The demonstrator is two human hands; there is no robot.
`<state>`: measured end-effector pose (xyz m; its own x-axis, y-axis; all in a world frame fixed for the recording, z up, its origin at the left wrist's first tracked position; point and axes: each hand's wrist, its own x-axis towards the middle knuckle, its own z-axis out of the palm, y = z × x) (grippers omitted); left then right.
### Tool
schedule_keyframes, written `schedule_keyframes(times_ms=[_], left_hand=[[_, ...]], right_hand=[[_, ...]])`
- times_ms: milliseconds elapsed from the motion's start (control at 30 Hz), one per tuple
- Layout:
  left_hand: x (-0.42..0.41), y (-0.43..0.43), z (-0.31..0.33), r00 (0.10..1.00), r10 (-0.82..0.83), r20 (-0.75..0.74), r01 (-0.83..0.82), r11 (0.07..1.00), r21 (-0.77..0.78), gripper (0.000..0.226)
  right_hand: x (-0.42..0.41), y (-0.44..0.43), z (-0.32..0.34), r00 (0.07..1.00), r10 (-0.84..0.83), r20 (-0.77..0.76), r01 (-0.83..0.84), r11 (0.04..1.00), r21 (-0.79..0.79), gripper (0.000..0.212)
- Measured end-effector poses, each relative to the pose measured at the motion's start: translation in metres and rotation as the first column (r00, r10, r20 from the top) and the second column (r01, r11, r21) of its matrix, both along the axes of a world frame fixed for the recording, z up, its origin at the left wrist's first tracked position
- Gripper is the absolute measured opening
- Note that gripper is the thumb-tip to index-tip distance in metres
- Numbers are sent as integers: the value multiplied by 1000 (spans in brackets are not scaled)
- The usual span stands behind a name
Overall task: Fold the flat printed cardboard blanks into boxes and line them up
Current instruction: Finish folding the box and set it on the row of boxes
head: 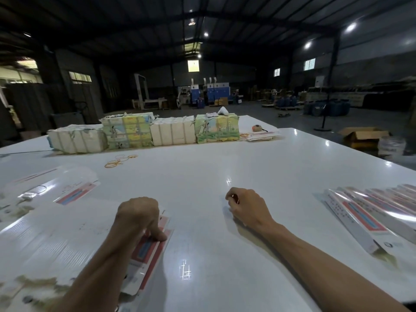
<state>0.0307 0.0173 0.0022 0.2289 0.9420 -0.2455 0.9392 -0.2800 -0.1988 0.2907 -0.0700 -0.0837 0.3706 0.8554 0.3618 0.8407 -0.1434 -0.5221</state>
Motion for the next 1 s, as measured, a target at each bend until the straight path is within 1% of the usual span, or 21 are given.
schedule_keyframes(times_ms=[67,167,300,367,433,467,500,533,567,600,633,667,700,733,800,833,867,900,933,967,1000], left_hand=[[-3,4,1,998,29,53,-27,999,-40,93],[-9,7,-3,990,61,123,-60,998,-11,100],[-15,12,-3,990,53,132,-49,998,-38,89],[-16,15,-1,963,11,268,-7,1000,-19,73],[-10,16,3,897,-57,438,60,998,6,54],[-5,17,6,864,-89,496,100,995,5,47],[1,16,8,823,-110,557,144,989,-16,41],[9,15,10,759,-104,643,194,978,-72,36],[17,13,12,665,-60,745,260,953,-155,32],[26,9,12,553,22,833,341,906,-250,31],[36,5,12,448,123,886,424,842,-332,32],[44,2,10,370,211,905,492,782,-383,33],[54,-1,5,318,271,908,532,742,-408,34],[63,-4,-1,285,311,907,548,723,-420,37],[78,-12,-21,242,386,890,565,690,-453,46],[84,-14,-32,214,430,877,577,669,-468,52],[88,-17,-42,162,474,866,594,654,-469,58],[91,-18,-51,86,513,854,608,652,-453,60],[92,-20,-57,9,535,845,612,666,-428,60],[93,-19,-60,-43,534,844,607,685,-403,60],[93,-18,-62,-65,522,851,595,705,-387,63]], right_hand=[[-1,0,0,1000,5,-3,-5,1000,8,21],[-2,-1,2,1000,13,-17,-12,1000,22,21],[-2,-2,2,999,24,-33,-23,999,26,21],[-2,-1,1,999,35,-35,-34,999,30,20],[-2,0,1,998,52,-39,-51,998,41,20],[-2,1,1,997,61,-41,-59,997,53,20],[-2,1,1,996,71,-45,-67,995,72,20],[-2,3,1,996,79,-50,-74,992,100,20],[-2,3,1,995,82,-59,-73,987,142,19],[-2,4,3,994,82,-73,-65,978,200,19],[-1,5,4,992,83,-91,-55,961,270,19],[0,6,6,990,86,-111,-43,937,346,19],[1,6,9,987,90,-134,-26,908,419,19],[1,6,12,983,93,-158,-6,878,479,20],[2,5,16,980,100,-173,15,828,560,21],[2,4,17,983,106,-147,-2,817,577,22],[3,4,17,987,117,-106,-37,822,568,24],[2,4,16,989,135,-65,-80,844,531,25],[0,3,15,987,156,-29,-123,872,473,27],[-1,3,13,985,173,-3,-157,898,410,30],[-2,3,12,982,188,7,-178,918,355,32]])
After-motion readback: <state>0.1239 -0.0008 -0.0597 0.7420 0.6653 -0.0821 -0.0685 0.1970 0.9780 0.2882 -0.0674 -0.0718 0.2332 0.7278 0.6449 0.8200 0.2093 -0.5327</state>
